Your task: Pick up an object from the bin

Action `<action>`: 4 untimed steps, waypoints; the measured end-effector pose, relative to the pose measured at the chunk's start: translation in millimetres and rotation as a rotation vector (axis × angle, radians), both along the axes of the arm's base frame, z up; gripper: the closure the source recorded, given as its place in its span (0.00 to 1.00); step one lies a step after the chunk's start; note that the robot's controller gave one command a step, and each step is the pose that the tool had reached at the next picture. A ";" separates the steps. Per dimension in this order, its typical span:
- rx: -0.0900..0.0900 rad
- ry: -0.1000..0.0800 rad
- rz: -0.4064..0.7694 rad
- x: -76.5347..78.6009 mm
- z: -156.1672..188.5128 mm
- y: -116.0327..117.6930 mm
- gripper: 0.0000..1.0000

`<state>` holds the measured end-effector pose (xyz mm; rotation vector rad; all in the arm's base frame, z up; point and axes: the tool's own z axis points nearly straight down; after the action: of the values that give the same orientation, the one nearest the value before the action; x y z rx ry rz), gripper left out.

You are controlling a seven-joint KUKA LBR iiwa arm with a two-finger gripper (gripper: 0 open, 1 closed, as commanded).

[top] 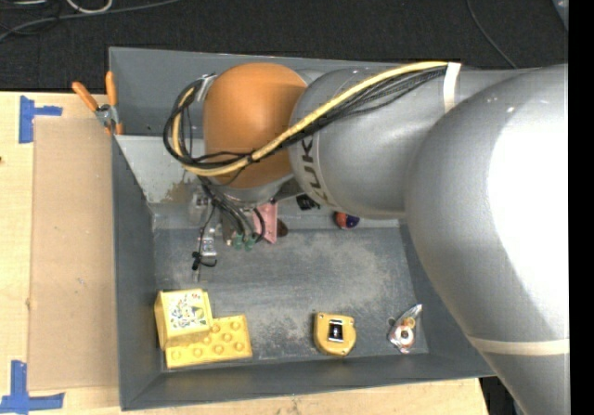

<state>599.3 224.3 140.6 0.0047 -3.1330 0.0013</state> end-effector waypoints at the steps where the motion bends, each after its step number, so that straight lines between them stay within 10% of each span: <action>1: 0.001 -0.007 -0.004 2.3 4.9 -1.1 0.00; 2: 0.001 -0.018 0.400 -47.5 -46.9 5.7 0.00; 4: -0.003 -0.015 0.900 -98.1 -43.7 18.3 0.00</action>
Offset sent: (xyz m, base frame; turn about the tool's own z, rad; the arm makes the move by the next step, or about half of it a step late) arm -0.0714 0.0093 -0.0706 -0.5514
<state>501.2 242.6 96.9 1.3733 -2.8331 0.0123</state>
